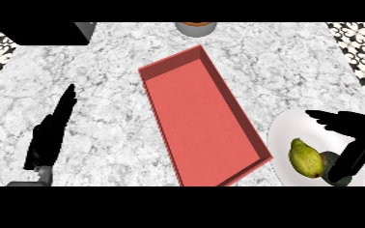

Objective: Pick the pear from the plate and place it in the cardboard box

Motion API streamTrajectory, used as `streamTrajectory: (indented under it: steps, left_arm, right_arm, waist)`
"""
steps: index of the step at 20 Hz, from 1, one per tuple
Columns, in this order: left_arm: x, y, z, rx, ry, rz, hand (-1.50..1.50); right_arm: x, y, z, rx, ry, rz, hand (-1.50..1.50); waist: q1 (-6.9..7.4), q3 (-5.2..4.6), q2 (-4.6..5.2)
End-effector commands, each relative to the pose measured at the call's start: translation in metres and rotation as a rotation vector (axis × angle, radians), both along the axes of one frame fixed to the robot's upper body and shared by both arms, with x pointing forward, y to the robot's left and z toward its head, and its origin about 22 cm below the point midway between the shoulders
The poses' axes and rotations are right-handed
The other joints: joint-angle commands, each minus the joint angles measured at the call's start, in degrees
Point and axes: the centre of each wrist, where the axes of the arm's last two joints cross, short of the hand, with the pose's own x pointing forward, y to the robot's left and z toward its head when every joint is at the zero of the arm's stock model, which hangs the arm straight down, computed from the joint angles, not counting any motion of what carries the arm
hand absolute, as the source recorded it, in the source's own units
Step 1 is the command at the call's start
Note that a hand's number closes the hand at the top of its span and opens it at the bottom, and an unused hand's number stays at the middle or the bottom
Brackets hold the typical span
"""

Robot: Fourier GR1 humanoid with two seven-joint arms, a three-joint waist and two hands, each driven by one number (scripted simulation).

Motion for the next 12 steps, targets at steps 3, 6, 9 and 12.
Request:
streamTrajectory:
  steps: [3, 6, 9, 12]
  left_arm:
    - [0.007, 0.009, -0.006, 0.001, -0.02, 0.021, 0.0]
    - [0.0, 0.007, -0.004, 0.003, -0.017, 0.008, 0.0]
    - [0.009, -0.017, 0.012, -0.022, -0.005, 0.006, 0.0]
    - [0.002, 0.008, -0.009, -0.009, -0.006, -0.007, 0.0]
  right_arm:
    - [0.007, 0.0, -0.005, -0.005, 0.016, 0.002, -1.5]
    - [-0.005, 0.003, -0.001, -0.005, 0.005, 0.004, -1.5]
    - [-0.01, 0.015, -0.024, -0.013, 0.002, 0.01, -1.5]
    - [-0.011, 0.011, -0.01, 0.007, 0.0, -0.013, -1.5]
  waist:
    - [0.02, 0.0, 0.03]
    - [-0.07, -0.01, -0.01]
    - [-0.04, 0.02, 0.0]
    - [-0.04, -0.01, 0.0]
